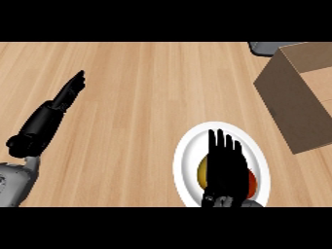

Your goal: Pick the lemon from the plate and place it in the cardboard box

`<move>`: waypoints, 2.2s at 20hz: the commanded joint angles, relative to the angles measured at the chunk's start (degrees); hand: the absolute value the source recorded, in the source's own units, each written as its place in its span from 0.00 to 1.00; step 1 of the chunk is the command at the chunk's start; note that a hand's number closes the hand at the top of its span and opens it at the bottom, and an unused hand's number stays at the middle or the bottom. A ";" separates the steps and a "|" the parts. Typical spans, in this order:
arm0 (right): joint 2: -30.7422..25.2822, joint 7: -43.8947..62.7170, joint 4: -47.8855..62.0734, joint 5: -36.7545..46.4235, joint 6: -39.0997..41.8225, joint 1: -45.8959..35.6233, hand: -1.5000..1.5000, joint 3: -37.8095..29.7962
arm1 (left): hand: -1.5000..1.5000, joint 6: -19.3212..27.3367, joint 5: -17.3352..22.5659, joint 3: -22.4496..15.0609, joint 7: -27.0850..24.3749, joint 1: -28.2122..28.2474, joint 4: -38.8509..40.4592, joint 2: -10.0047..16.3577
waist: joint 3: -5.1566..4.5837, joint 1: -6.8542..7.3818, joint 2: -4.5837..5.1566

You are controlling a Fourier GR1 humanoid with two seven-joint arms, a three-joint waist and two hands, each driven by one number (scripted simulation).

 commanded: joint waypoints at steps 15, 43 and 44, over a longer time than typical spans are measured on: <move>0.37 -9.54 5.82 15.32 -2.22 -1.47 1.00 0.47 | 0.50 -4.40 -4.63 4.28 0.61 4.12 -3.97 -4.24 | 0.03 0.41 0.00; -34.51 -75.05 -37.49 -23.33 -15.68 10.48 1.00 -8.28 | 0.50 -3.30 -3.48 5.80 -0.36 2.76 -2.17 -3.12 | 0.55 -1.99 1.38; -34.66 -76.30 -36.22 -25.18 -16.05 10.90 1.00 -10.78 | 0.50 -3.03 -3.96 5.43 -0.84 3.45 -2.31 -3.32 | 0.56 -1.77 1.36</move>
